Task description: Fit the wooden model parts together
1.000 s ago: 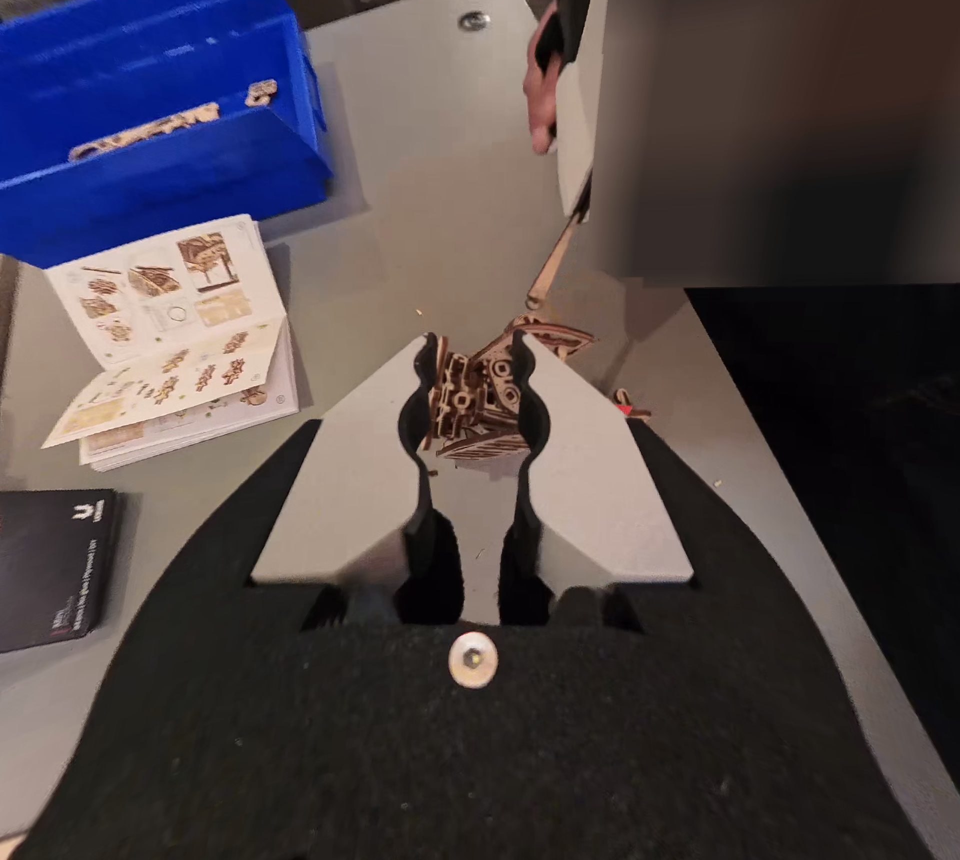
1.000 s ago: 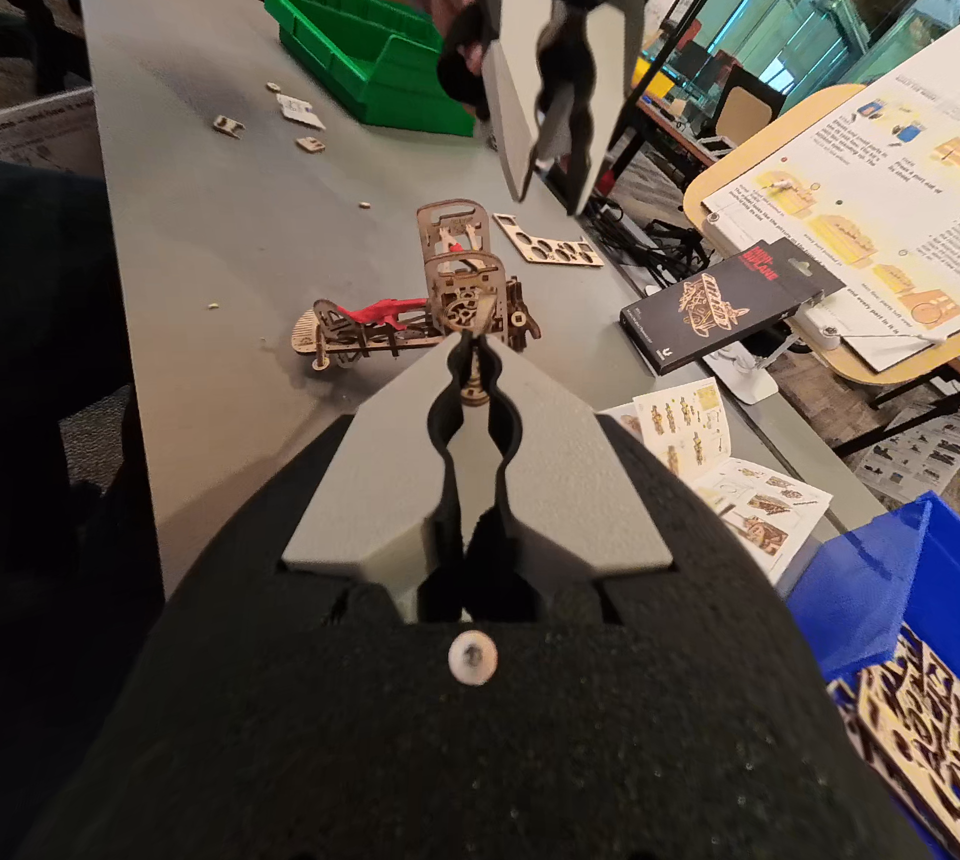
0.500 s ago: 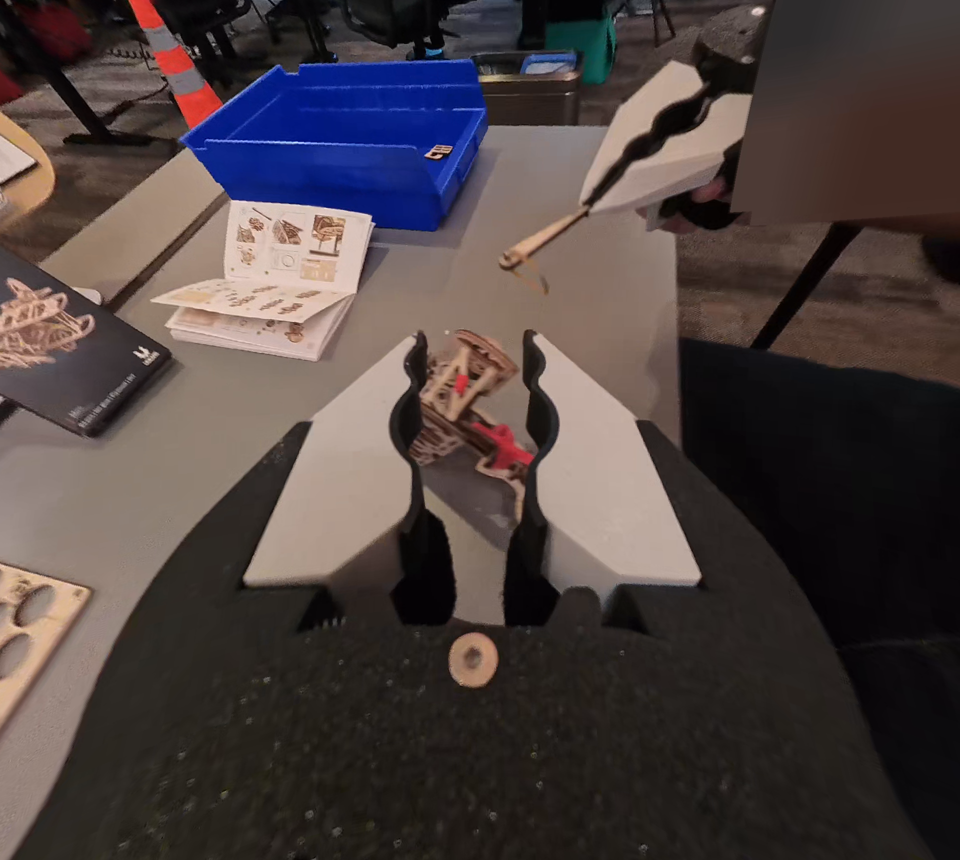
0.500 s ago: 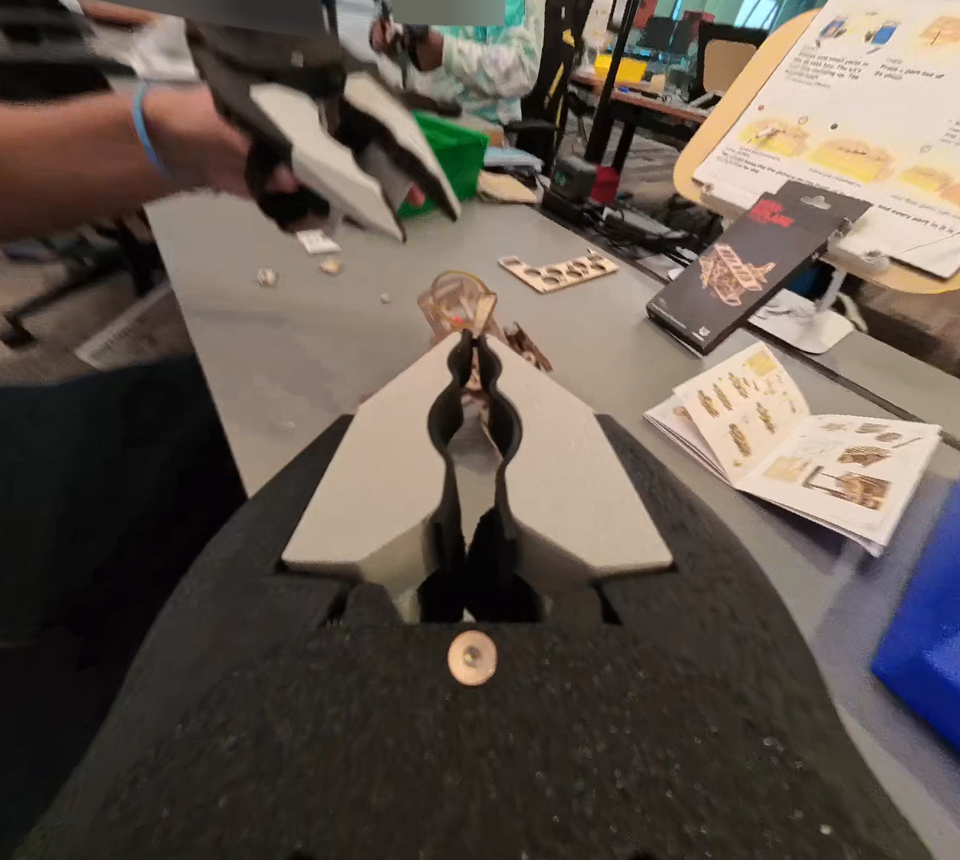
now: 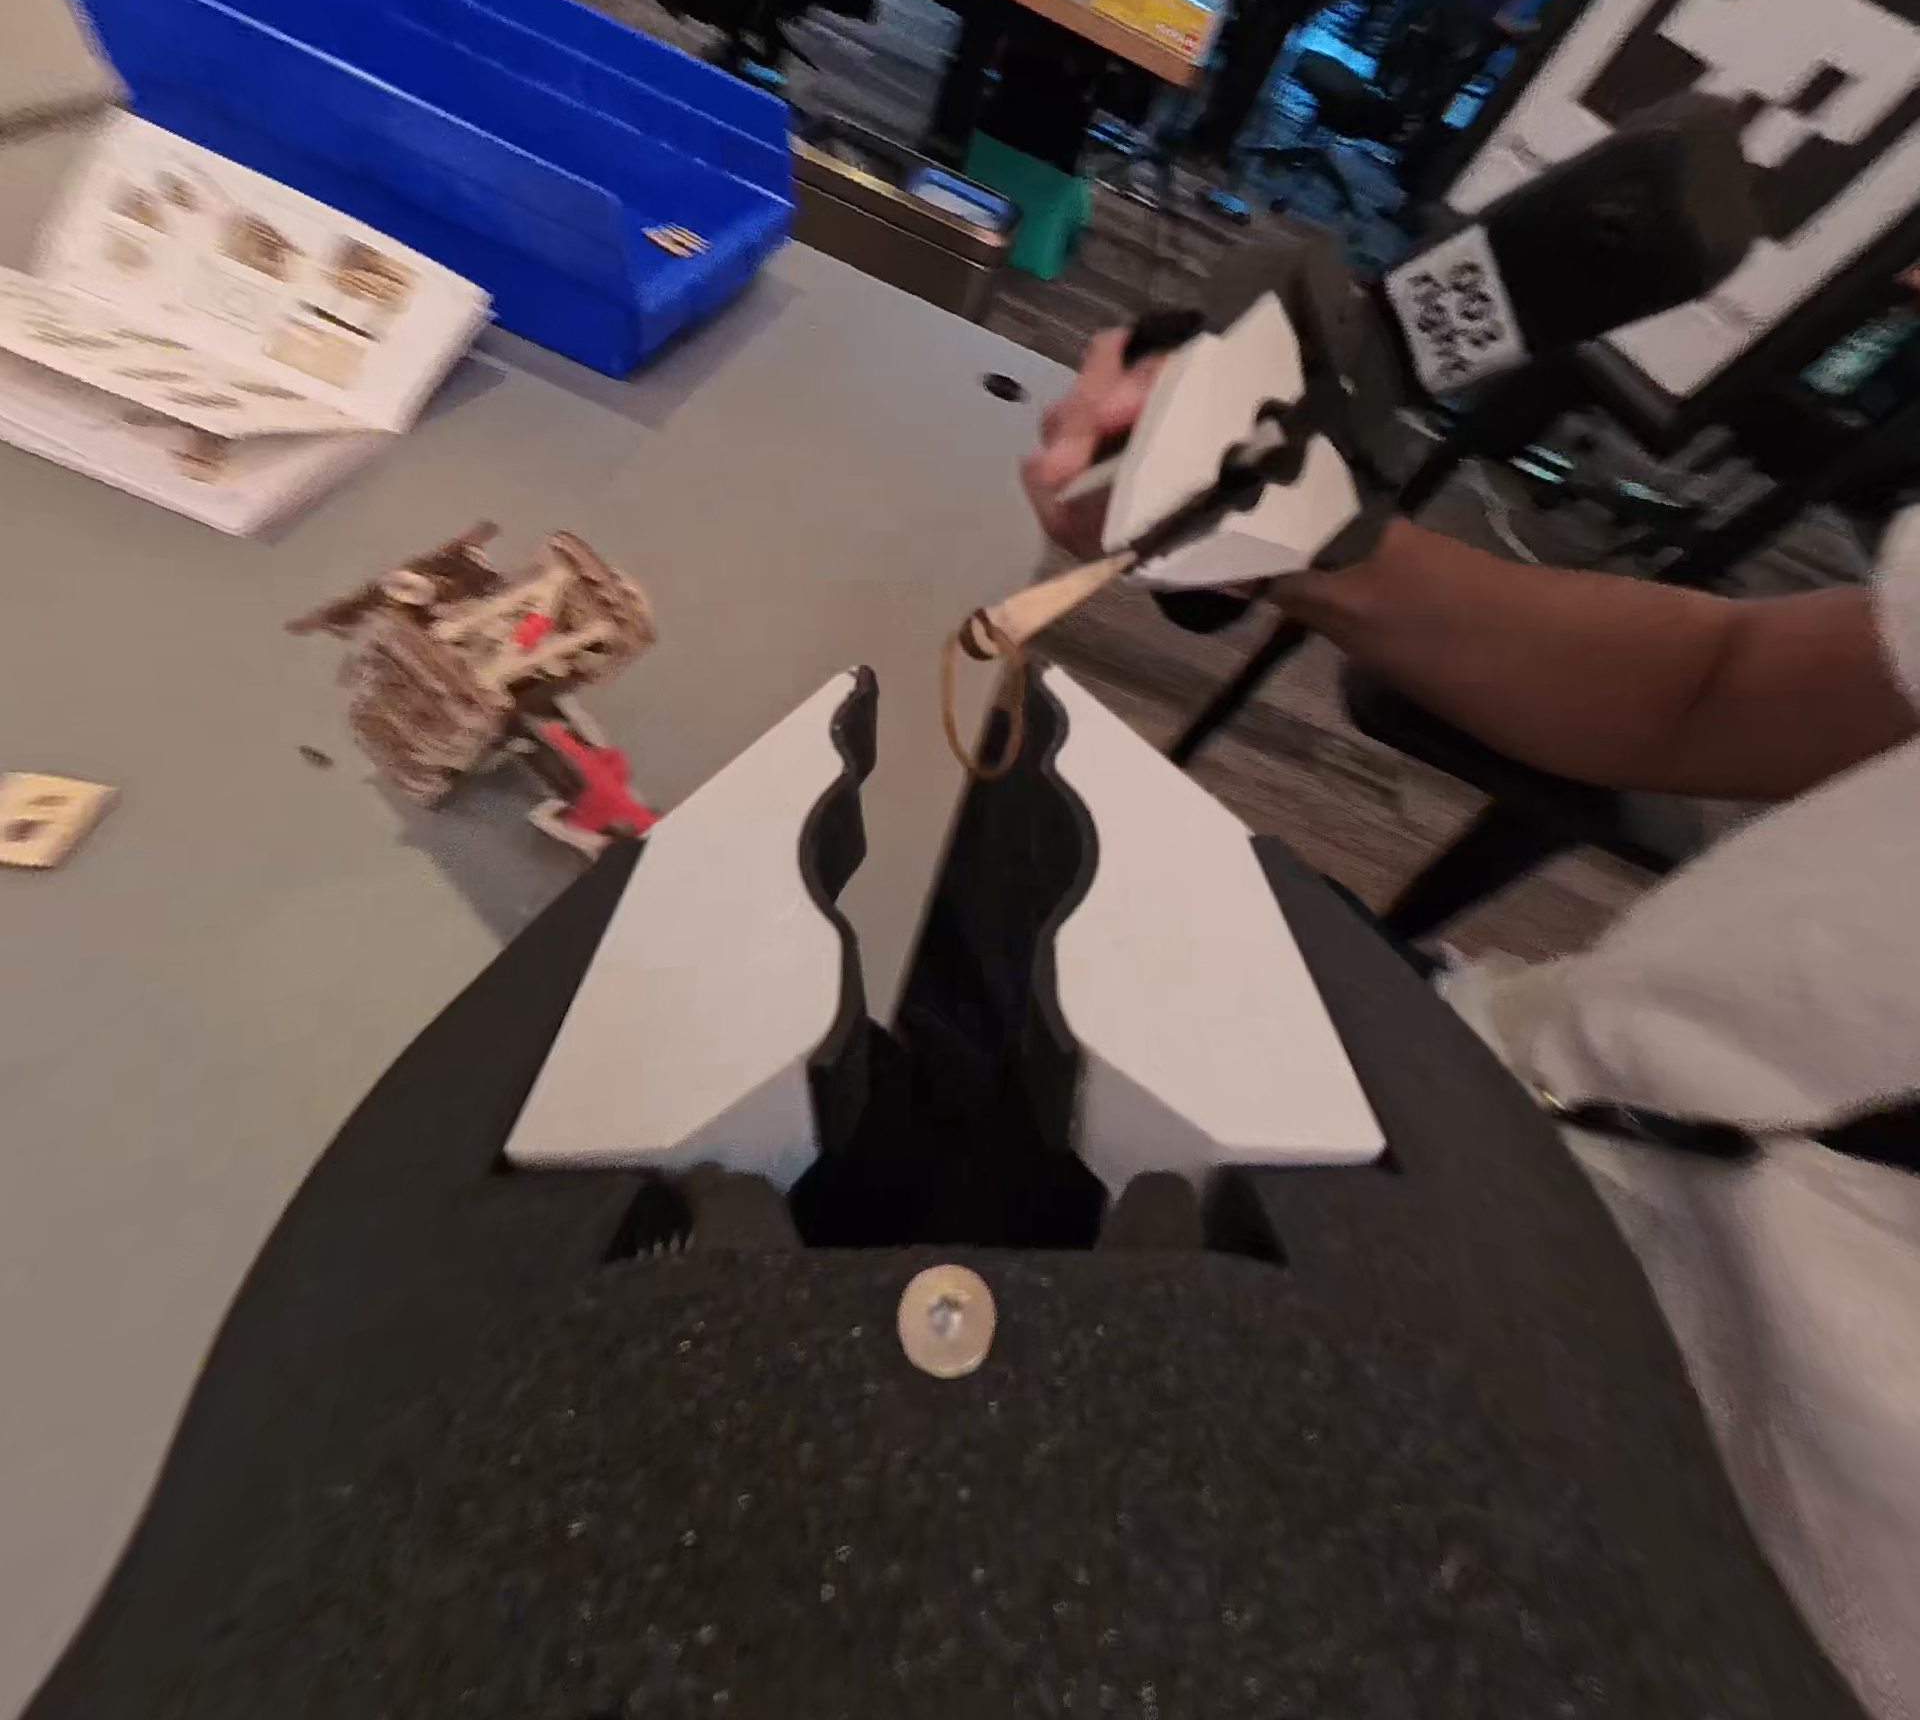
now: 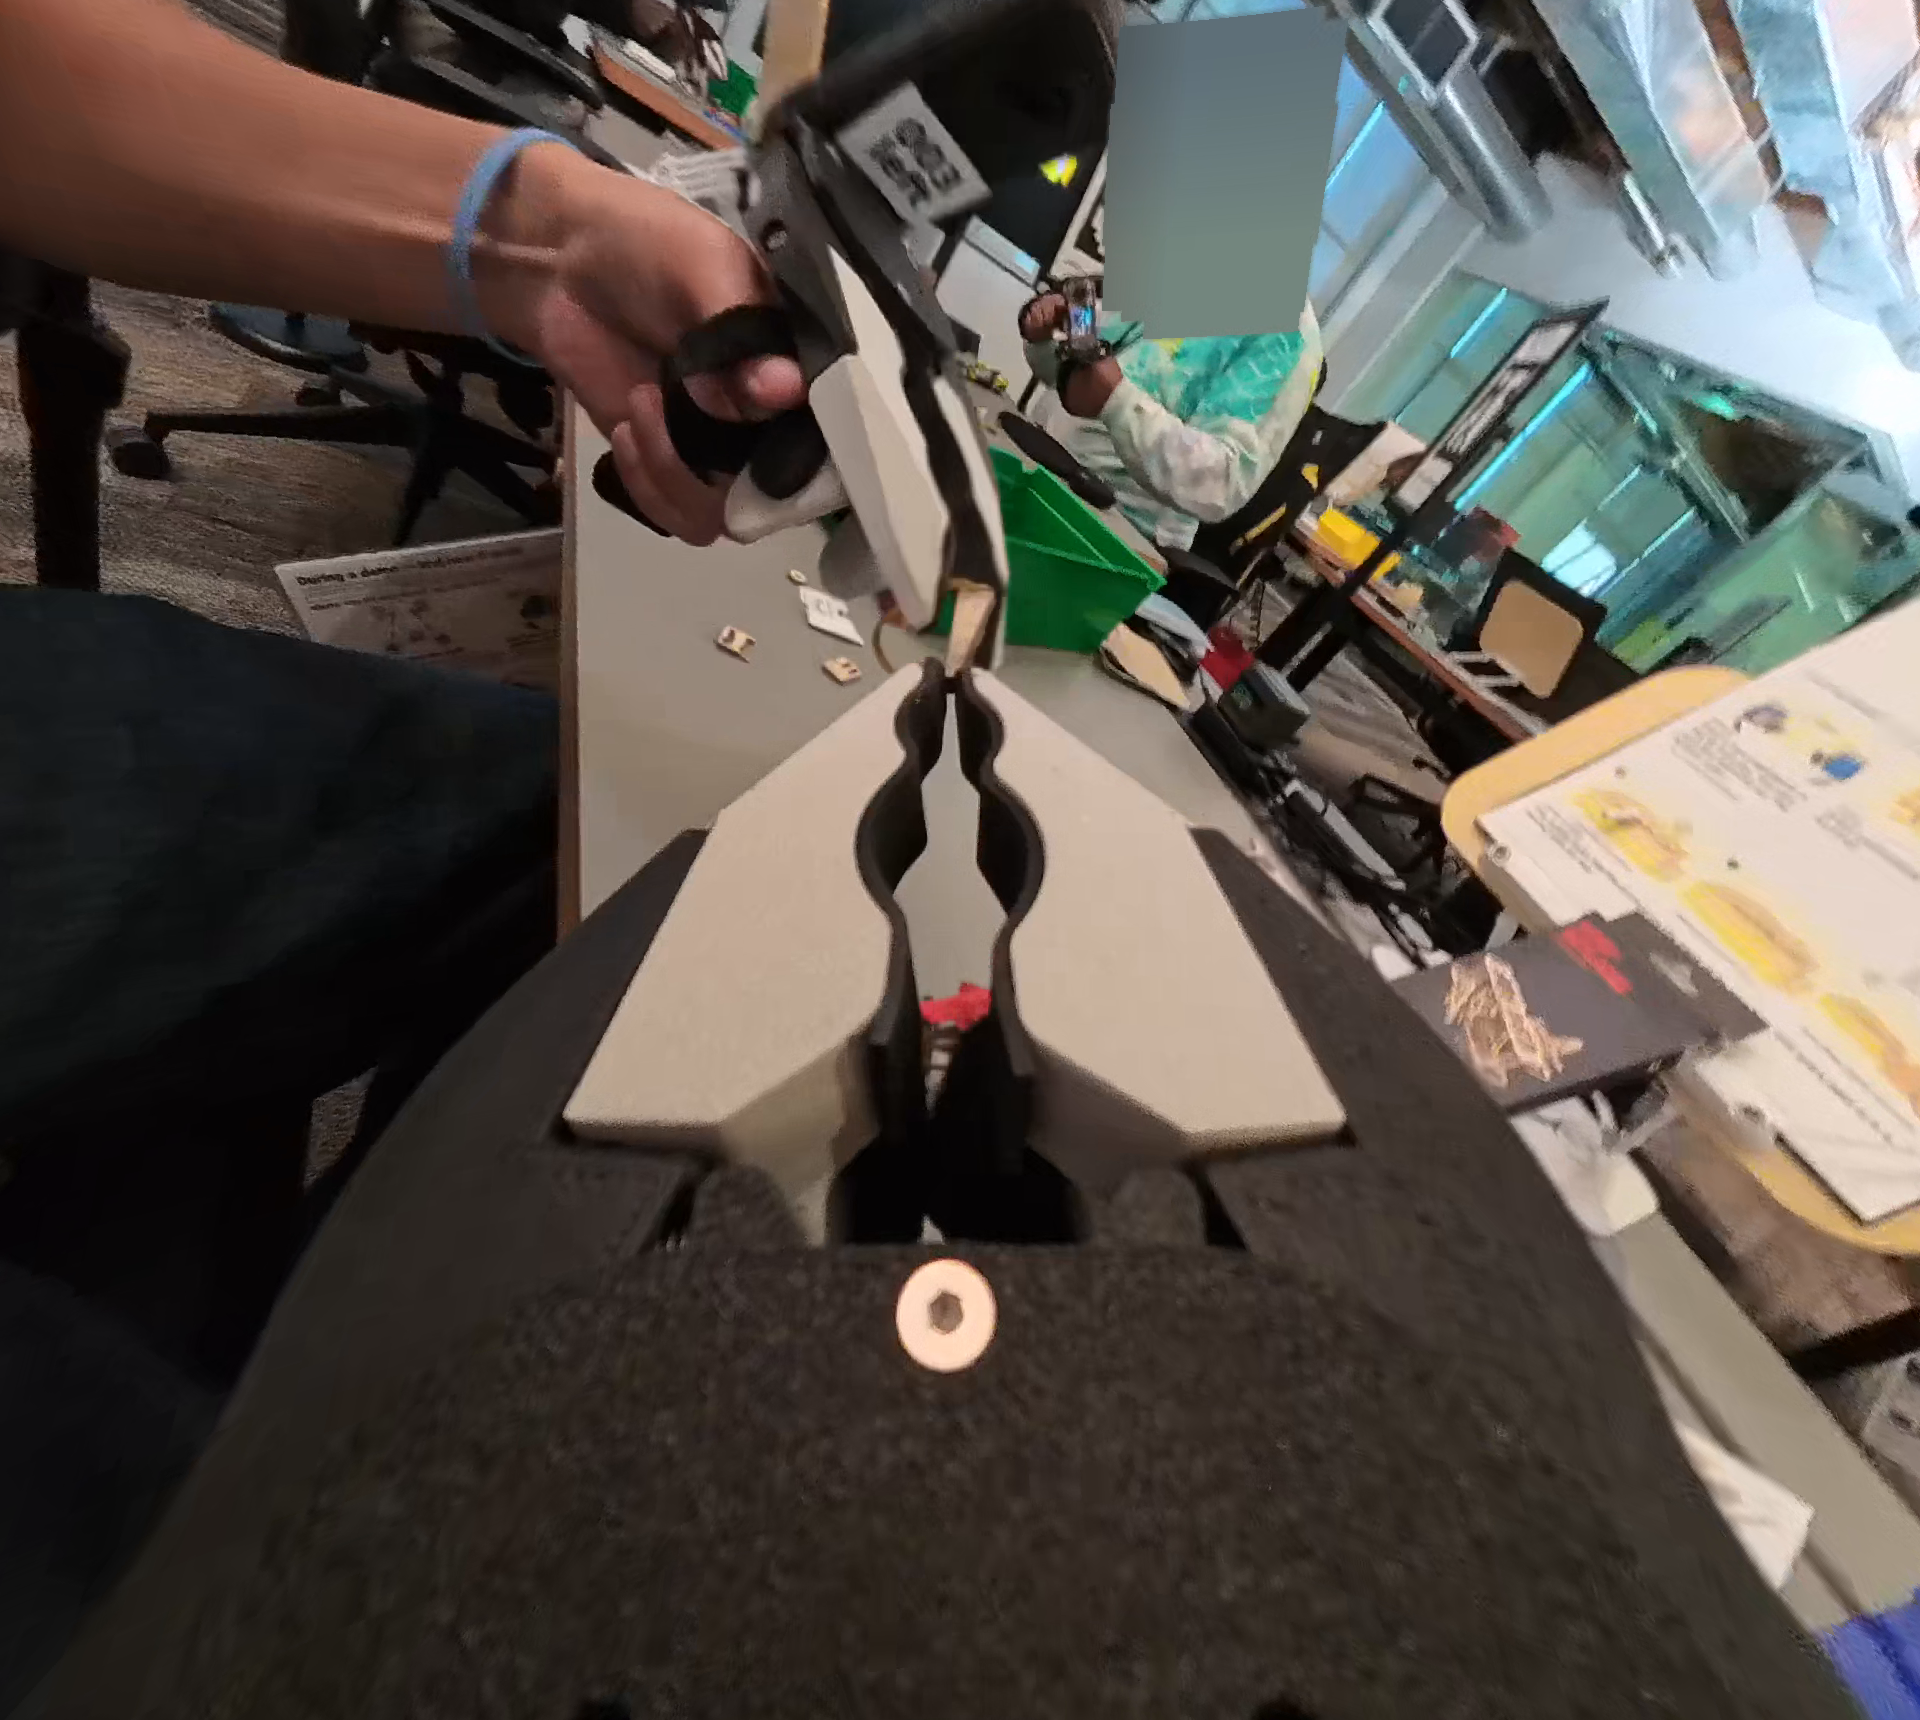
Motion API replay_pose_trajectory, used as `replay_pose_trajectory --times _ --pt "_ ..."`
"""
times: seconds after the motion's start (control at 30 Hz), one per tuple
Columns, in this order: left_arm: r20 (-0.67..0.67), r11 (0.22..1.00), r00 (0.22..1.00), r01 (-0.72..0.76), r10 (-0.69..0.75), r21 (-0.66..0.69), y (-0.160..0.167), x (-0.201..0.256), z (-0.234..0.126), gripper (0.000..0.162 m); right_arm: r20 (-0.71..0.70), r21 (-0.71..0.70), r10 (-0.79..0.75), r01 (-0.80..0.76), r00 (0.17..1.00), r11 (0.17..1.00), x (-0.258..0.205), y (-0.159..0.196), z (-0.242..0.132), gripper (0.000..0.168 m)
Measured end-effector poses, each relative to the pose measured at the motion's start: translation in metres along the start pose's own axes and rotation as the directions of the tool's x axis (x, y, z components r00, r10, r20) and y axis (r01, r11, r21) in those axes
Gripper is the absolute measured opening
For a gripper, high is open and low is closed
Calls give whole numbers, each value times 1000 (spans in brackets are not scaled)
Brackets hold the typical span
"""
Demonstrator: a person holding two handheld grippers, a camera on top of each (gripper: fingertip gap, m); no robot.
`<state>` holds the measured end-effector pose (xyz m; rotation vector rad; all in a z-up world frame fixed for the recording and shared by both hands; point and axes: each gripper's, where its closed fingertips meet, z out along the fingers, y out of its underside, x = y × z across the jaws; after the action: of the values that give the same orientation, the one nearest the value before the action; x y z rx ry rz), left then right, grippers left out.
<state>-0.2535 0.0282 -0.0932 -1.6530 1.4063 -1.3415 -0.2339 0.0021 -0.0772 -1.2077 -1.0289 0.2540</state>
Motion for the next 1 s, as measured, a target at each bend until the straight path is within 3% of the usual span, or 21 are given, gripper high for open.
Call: replay_pose_trajectory --times 0.17,0.23,0.57,0.77,0.9,1.0 --pt "-162 1000 987 16 -16 -1 -1 30 -12 18 75 -26 -77 79 994 996 -19 -10 4 1" --pt "-173 1000 985 18 -19 -4 -1 32 -16 8 82 -41 -97 100 992 994 -21 -12 6 1" --pt "-236 977 956 -200 177 -77 22 35 -25 3 97 -68 -74 81 993 994 -27 -5 15 1" --pt "-210 881 876 -462 435 -101 37 4 -18 2 56 -89 150 -144 987 986 -18 12 18 1" --pt "-174 831 845 -531 506 -165 42 -54 -22 2 -13 -85 329 -329 944 941 5 31 3 13" --pt "-152 805 827 -562 542 -191 40 -106 -19 2 -38 -129 489 -490 871 862 21 55 -4 22"
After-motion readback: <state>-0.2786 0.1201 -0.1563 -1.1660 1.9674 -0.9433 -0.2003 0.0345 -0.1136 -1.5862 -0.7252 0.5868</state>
